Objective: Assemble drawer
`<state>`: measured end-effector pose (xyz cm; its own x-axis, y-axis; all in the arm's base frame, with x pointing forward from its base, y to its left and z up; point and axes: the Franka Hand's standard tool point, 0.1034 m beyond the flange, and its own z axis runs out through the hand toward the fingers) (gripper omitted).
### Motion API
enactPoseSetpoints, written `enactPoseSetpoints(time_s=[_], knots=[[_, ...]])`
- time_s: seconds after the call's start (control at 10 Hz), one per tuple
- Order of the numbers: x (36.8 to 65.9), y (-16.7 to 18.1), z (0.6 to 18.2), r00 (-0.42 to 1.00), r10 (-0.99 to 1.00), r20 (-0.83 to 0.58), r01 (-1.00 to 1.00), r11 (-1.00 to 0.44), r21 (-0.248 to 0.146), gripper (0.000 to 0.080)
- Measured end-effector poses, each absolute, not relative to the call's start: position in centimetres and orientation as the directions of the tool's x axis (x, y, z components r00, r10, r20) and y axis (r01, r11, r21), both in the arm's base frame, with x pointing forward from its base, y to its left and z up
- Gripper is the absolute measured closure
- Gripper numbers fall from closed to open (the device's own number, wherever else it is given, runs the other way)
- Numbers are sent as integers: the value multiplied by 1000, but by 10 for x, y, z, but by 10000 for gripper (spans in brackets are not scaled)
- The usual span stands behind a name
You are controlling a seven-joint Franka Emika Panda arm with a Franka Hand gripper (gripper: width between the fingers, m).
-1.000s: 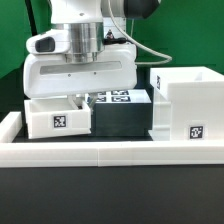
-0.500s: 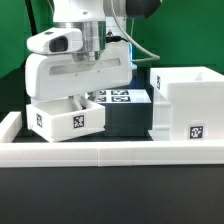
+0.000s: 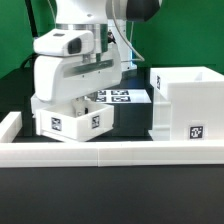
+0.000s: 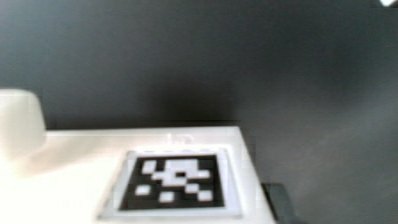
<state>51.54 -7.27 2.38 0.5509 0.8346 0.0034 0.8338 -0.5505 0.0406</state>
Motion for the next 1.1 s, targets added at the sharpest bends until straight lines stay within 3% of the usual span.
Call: enactPoseSetpoints(time_s=[0.7, 1.1], knots=[[513, -75, 22, 192, 980, -46, 981, -191, 28, 757], [514, -71, 22, 166, 985, -49, 986, -166, 15, 757]])
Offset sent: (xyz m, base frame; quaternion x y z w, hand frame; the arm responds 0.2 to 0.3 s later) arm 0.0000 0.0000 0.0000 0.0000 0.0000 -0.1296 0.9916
